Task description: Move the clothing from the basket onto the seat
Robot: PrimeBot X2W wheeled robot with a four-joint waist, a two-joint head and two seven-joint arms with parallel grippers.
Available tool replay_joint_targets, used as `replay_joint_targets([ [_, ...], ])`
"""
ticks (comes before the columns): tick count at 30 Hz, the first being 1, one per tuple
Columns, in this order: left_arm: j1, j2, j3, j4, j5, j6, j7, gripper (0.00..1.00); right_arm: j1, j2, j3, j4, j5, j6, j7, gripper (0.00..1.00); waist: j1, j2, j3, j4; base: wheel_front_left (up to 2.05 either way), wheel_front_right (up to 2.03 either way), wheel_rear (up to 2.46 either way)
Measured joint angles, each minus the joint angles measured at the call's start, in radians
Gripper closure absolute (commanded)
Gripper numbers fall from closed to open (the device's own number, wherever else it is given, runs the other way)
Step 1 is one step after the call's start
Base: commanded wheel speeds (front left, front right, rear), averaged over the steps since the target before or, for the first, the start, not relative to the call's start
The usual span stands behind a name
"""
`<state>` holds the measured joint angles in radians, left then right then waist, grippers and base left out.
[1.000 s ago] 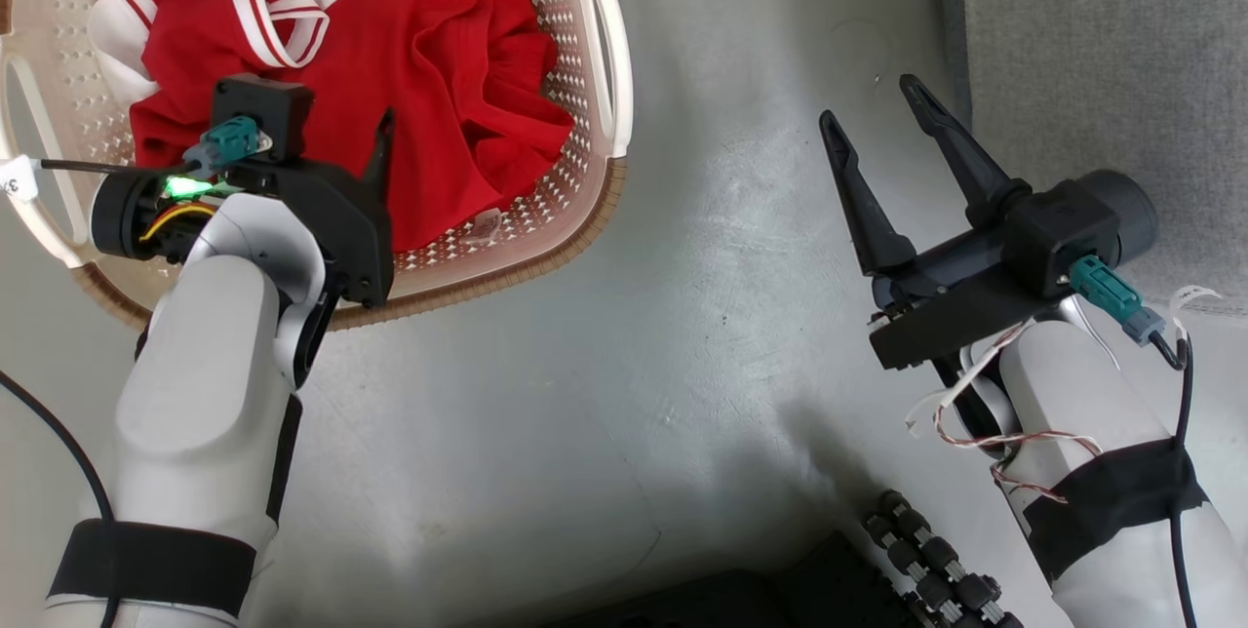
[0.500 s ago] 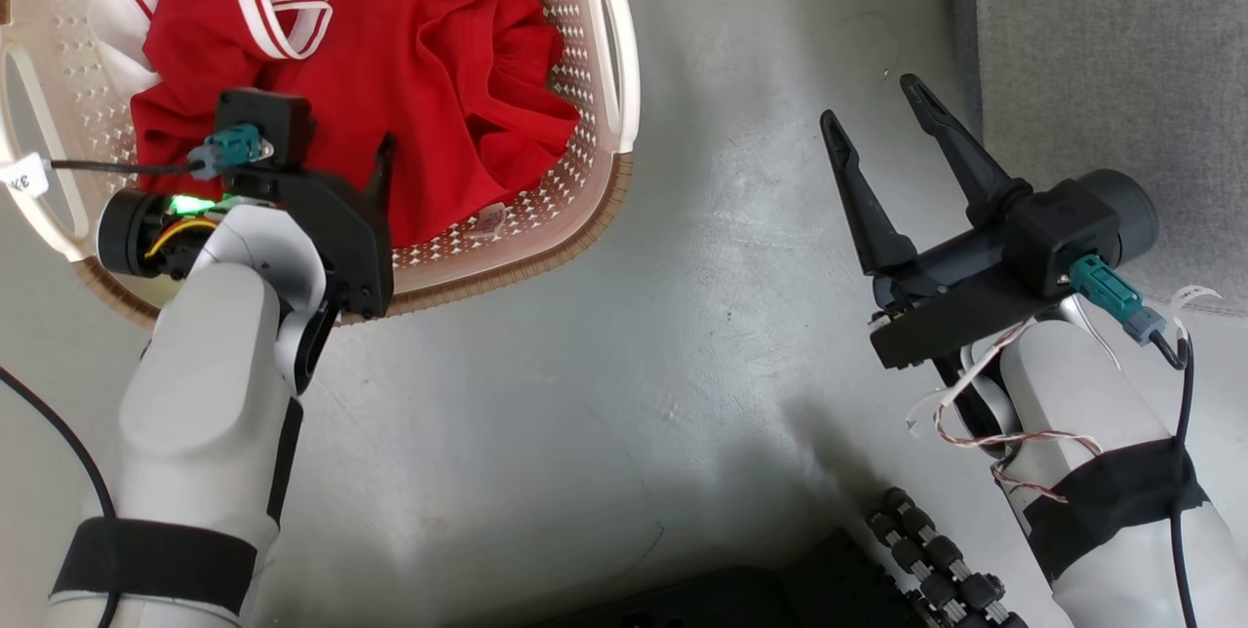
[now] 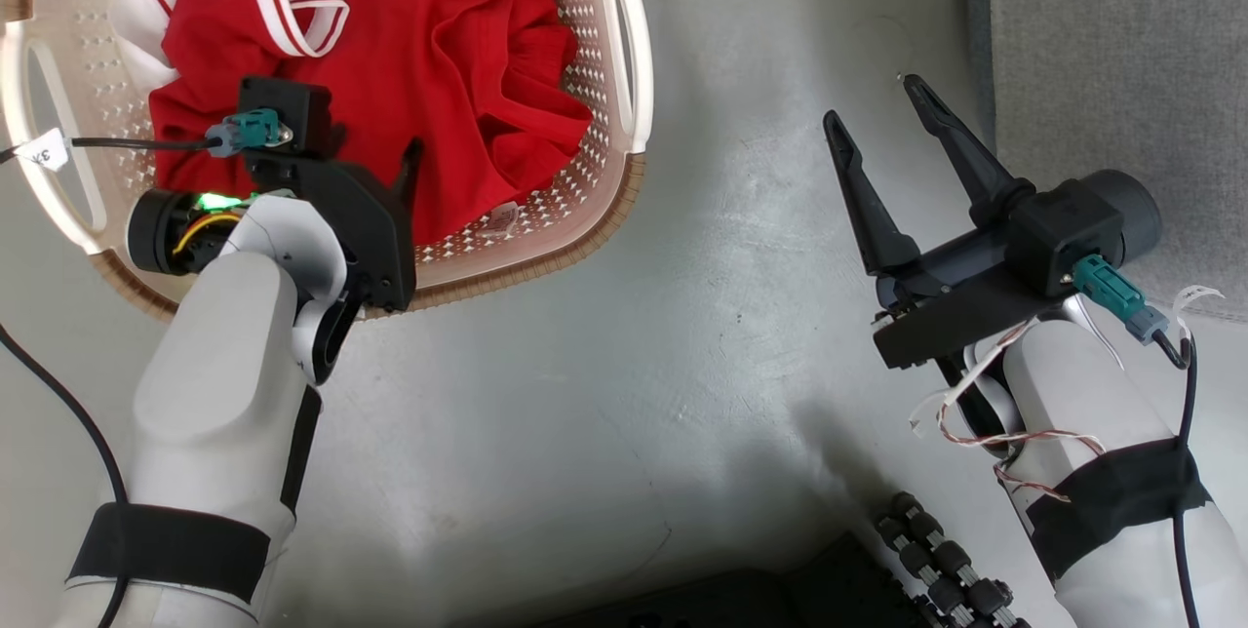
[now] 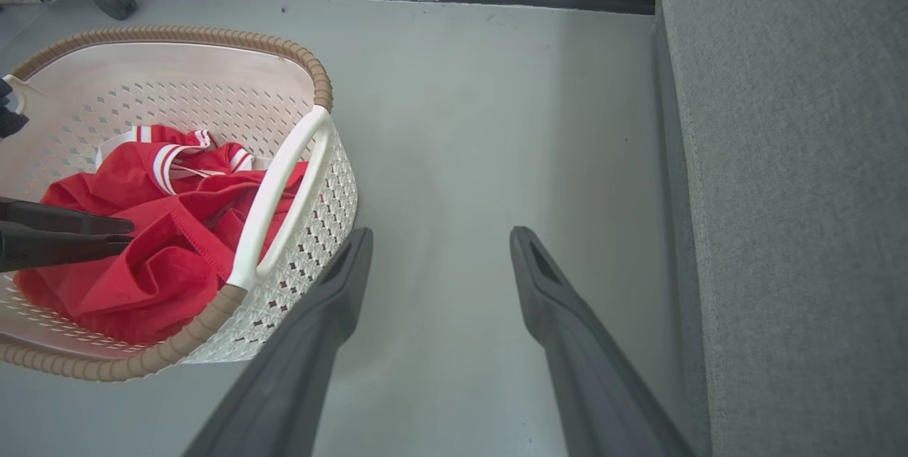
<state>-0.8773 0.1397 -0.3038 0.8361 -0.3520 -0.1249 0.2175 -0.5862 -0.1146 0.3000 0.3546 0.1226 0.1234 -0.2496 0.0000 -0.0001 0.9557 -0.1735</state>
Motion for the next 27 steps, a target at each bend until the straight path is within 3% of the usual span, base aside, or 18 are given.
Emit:
replay_joint_targets([
  [14, -0.005, 0.005, -0.017, 0.030, -0.065, 0.000, 0.095, 0.00, 0.002, -0.016, -0.002, -0.022, -0.005, 0.000, 0.000, 0.00, 0.0000, 0.0000, 0.008, 0.015, 0.00, 0.00, 0.00],
  [25, -0.048, -0.009, -0.014, 0.044, -0.080, -0.007, 0.110, 0.00, 0.002, -0.035, -0.007, -0.040, -0.009, 0.000, 0.000, 0.00, -0.0001, 0.0000, 0.060, 0.030, 0.00, 0.00, 0.00],
  [27, -0.048, -0.014, -0.011, 0.049, -0.082, -0.007, 0.105, 0.55, 0.002, -0.035, -0.007, -0.041, -0.009, 0.000, 0.000, 0.00, 0.0000, 0.0000, 0.062, 0.031, 0.00, 0.00, 0.00],
])
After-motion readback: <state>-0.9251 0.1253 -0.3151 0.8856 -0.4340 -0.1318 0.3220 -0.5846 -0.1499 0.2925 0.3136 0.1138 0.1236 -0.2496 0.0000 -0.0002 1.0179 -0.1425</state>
